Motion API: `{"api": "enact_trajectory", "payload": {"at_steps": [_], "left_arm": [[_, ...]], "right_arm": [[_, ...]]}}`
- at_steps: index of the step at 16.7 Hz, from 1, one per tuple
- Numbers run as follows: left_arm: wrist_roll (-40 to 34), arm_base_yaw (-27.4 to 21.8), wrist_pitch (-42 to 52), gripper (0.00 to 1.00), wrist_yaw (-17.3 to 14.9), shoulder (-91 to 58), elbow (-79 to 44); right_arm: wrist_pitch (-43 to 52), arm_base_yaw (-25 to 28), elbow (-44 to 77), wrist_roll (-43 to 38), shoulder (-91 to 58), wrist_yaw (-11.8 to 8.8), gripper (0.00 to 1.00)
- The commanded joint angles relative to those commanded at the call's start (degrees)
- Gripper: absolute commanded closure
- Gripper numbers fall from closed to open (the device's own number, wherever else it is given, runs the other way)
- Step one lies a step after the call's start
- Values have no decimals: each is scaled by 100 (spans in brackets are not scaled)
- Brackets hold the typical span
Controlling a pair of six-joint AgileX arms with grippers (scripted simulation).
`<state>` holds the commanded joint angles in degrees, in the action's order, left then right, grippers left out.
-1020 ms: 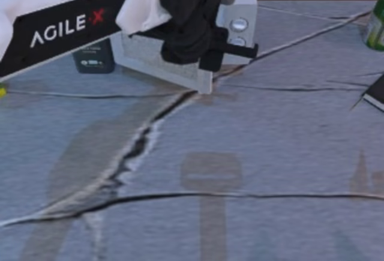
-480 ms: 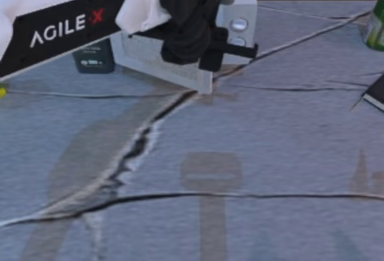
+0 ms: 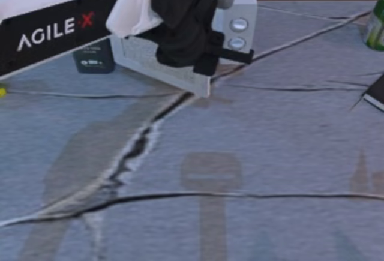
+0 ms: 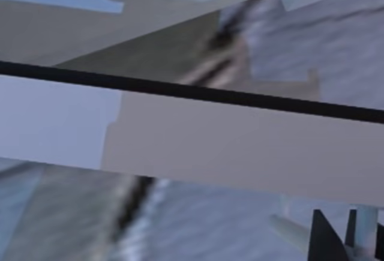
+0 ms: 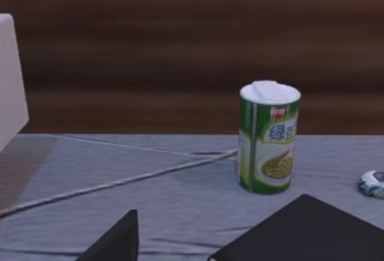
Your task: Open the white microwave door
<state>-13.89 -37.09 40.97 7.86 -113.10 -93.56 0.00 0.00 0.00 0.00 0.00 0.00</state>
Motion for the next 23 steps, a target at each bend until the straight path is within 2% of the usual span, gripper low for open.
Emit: {"api": "enact_trajectory", "payload": {"at_steps": [3, 23], "left_arm": [[267, 68, -121, 100, -128, 187, 277], [276, 70, -125, 100, -133, 193, 285]], "right_arm": [[0, 0, 0, 0, 0, 0, 0], [0, 0, 0, 0, 0, 0, 0]]}}
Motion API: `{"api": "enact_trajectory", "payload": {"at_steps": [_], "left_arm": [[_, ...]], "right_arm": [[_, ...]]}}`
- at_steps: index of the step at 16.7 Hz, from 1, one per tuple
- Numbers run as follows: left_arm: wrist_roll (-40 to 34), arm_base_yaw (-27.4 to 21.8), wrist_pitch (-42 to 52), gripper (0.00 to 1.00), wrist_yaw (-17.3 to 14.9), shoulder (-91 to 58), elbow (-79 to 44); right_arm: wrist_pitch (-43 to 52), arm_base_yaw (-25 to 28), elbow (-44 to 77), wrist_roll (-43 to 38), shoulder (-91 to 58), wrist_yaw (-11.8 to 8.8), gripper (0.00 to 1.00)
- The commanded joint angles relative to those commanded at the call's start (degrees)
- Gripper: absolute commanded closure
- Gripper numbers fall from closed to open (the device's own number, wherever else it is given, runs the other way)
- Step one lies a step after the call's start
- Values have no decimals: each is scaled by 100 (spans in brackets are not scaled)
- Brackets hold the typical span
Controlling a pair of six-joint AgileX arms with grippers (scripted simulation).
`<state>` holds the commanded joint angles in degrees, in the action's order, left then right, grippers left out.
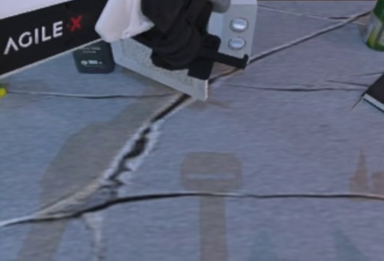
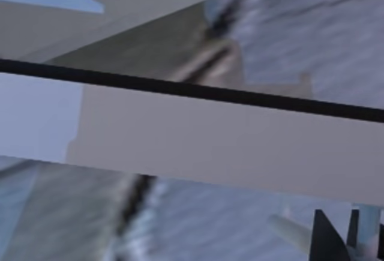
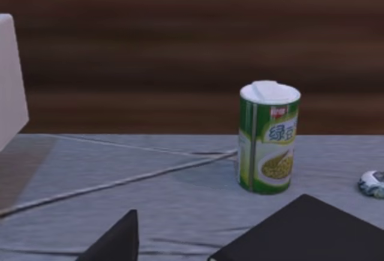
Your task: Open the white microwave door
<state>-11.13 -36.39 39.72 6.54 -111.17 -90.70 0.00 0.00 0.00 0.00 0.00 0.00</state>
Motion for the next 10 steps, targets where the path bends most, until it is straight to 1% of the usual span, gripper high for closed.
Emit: {"api": "enact_trajectory", "payload": {"at_steps": [4, 6, 10], "left_arm": [[0, 0, 0, 100, 0, 0, 0], [-7, -32, -8, 100, -49, 18, 5], [414, 94, -132, 100, -249, 277, 380]], "right_arm": [[0, 0, 0, 0, 0, 0, 0], [0, 0, 0, 0, 0, 0, 0], [0, 0, 0, 0, 0, 0, 0]]}}
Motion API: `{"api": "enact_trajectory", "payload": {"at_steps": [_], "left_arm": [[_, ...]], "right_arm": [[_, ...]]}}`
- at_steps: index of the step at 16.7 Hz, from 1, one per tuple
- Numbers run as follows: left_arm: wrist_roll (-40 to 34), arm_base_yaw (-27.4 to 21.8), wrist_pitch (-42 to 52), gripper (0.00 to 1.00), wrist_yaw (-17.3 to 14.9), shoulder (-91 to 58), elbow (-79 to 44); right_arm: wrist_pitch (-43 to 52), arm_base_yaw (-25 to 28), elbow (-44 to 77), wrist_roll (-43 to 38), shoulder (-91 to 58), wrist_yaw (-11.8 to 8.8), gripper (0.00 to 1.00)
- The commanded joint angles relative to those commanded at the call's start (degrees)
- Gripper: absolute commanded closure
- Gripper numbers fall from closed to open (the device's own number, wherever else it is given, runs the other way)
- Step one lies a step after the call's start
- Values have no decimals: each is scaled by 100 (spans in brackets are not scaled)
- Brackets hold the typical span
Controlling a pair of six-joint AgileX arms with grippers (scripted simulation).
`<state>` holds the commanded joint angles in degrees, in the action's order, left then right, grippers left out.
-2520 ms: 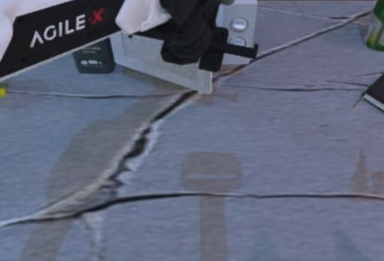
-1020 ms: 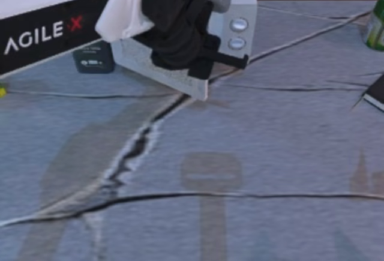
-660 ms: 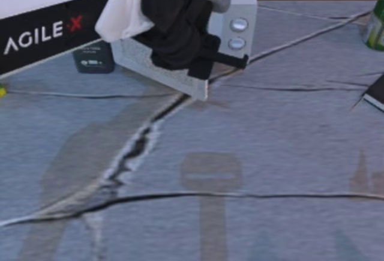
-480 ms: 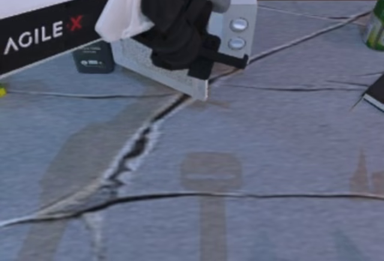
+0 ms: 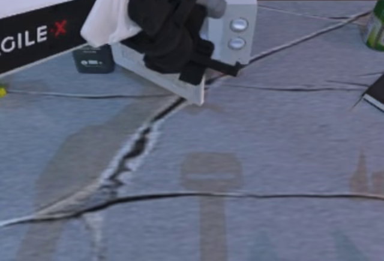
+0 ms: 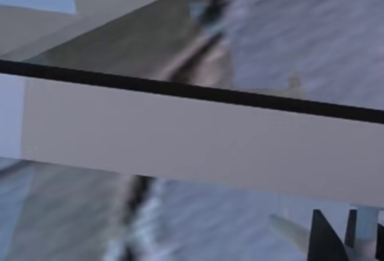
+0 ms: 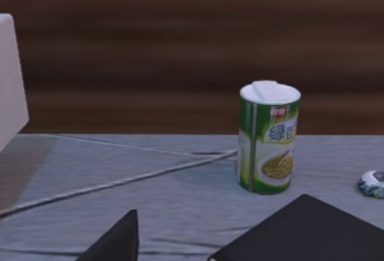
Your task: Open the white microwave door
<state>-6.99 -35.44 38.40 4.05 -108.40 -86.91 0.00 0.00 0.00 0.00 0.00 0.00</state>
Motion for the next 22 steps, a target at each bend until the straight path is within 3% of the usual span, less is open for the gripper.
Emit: {"api": "enact_trajectory", "payload": {"at_steps": [22], "left_arm": [[189, 57, -62, 100, -96, 119, 161]], "right_arm": [[0, 0, 0, 0, 0, 0, 0]]}}
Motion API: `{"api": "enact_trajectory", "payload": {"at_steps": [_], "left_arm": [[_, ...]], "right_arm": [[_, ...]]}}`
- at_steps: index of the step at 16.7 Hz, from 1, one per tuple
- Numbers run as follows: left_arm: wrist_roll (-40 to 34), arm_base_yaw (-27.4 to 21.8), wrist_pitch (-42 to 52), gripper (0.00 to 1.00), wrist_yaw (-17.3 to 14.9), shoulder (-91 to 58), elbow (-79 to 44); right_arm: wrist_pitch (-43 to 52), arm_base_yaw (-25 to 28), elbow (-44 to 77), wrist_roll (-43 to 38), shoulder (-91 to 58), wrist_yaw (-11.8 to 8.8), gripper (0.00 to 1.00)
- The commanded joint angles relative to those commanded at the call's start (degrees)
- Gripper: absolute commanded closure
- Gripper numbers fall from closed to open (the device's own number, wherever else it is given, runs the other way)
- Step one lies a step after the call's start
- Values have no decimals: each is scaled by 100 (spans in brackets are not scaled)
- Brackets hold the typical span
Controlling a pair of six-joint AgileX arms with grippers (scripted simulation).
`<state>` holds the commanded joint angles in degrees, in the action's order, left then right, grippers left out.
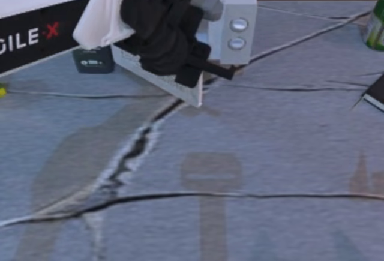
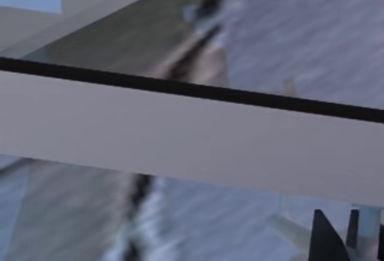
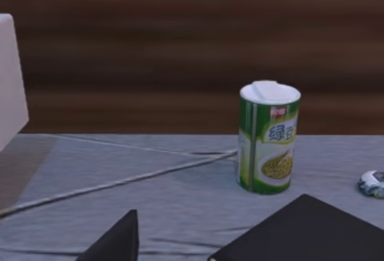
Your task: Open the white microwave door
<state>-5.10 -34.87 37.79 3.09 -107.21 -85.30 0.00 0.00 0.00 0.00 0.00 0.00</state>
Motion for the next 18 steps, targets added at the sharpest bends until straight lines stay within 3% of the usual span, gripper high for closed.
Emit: {"api": "enact_trajectory", "payload": {"at_steps": [7, 13, 18], "left_arm": [[-7, -30, -4, 100, -49, 15, 4], [619, 184, -107, 100, -364, 343, 444], [667, 201, -117, 100, -389, 370, 475]], "right_arm": [[0, 0, 0, 0, 0, 0, 0], [0, 0, 0, 0, 0, 0, 0], [0, 0, 0, 0, 0, 0, 0]]}}
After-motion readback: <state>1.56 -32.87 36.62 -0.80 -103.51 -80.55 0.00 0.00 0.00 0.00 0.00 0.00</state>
